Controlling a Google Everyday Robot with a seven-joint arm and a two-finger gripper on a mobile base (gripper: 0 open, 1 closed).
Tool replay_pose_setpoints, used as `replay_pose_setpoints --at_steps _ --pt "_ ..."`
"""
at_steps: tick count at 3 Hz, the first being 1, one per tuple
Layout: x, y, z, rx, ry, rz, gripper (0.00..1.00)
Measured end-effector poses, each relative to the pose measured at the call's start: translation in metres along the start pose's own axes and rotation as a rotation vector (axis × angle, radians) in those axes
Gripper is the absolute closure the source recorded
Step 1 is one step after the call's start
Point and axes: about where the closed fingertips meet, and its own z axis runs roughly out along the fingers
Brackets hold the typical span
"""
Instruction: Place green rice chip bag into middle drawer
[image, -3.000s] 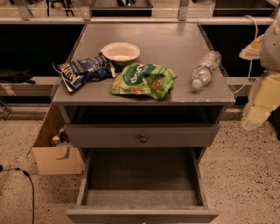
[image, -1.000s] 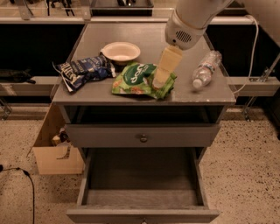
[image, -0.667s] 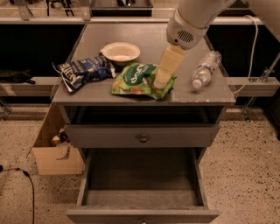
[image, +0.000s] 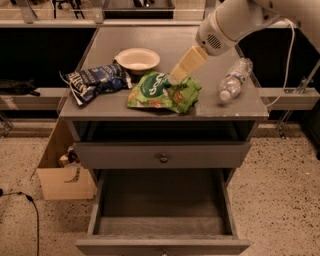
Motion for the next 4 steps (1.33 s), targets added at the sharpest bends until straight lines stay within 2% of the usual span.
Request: replay_pose_setpoints --at_steps 1,2,3,4 --pt "-0.005 -0.018 0.017 0.0 -0.079 0.081 0.0" --pt "-0.024 0.003 0.031 -0.039 -0.055 0.052 0.0" --pt "-0.028 0.009 0.036 -0.054 -0.045 0.043 0.0" --pt "-0.017 0.013 0.039 -0.047 -0.022 0.043 0.0"
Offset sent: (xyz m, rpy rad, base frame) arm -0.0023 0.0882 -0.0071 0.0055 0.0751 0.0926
